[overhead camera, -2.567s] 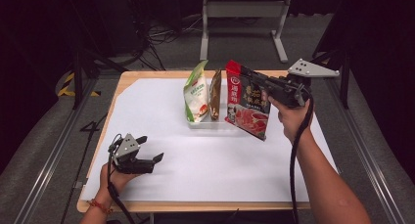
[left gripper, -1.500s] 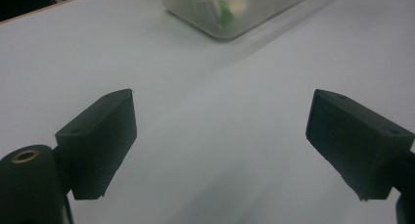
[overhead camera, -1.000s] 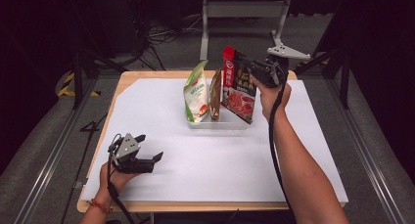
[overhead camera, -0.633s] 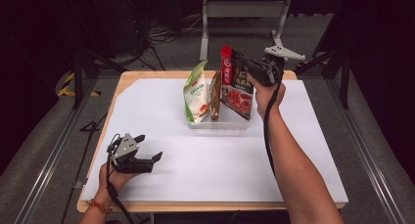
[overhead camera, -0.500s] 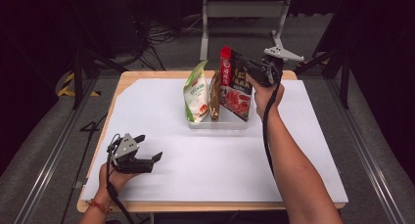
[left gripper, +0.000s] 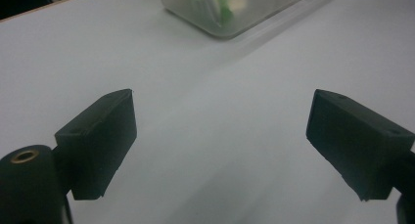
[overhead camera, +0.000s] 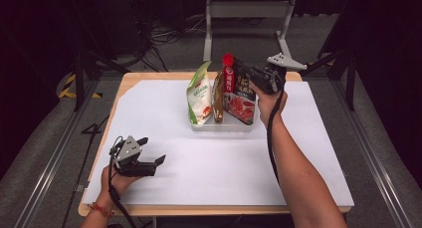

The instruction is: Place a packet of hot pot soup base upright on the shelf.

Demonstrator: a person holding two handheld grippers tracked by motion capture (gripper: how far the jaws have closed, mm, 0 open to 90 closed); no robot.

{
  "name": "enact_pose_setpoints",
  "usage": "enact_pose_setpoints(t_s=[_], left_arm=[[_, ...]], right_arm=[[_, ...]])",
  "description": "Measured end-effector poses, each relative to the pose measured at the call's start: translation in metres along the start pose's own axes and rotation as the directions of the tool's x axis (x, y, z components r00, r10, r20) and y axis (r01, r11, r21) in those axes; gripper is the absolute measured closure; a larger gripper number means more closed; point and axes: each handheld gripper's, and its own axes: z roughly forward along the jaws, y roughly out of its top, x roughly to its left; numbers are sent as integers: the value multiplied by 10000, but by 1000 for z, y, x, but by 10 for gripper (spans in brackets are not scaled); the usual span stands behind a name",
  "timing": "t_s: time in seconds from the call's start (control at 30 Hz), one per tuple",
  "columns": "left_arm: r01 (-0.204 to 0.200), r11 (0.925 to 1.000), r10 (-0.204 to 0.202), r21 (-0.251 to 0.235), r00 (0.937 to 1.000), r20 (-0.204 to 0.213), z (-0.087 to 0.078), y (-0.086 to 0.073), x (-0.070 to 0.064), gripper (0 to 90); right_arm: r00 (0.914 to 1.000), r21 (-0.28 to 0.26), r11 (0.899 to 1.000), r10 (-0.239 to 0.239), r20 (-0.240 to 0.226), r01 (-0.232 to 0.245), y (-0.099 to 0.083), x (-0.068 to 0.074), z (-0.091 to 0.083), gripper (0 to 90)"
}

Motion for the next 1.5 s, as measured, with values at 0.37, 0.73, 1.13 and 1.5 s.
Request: enact_pose_setpoints(t_s=[0.37, 0.73, 1.13, 1.5], left_arm=[[-42, 10000, 42, 35, 10000, 15, 1, 0, -1, 121], [-119, 9998, 119, 145, 9999, 24, 2, 0, -2, 121], [-159, 9997, 159, 173, 9999, -4, 2, 0, -3, 121], [-215, 9996, 216, 159, 9998, -28, 2, 0, -4, 121]], right_arm=[[9997, 28, 9999, 121, -229, -120, -16, -6, -8, 865], [9998, 306, 9993, -217, 2, 217, -20, -9, -23, 791], [9969, 822, 9935, -785, -30, 785, -25, -9, -30, 738], [9944, 1353, 9853, -1057, 18, 1045, -24, -11, -35, 702]])
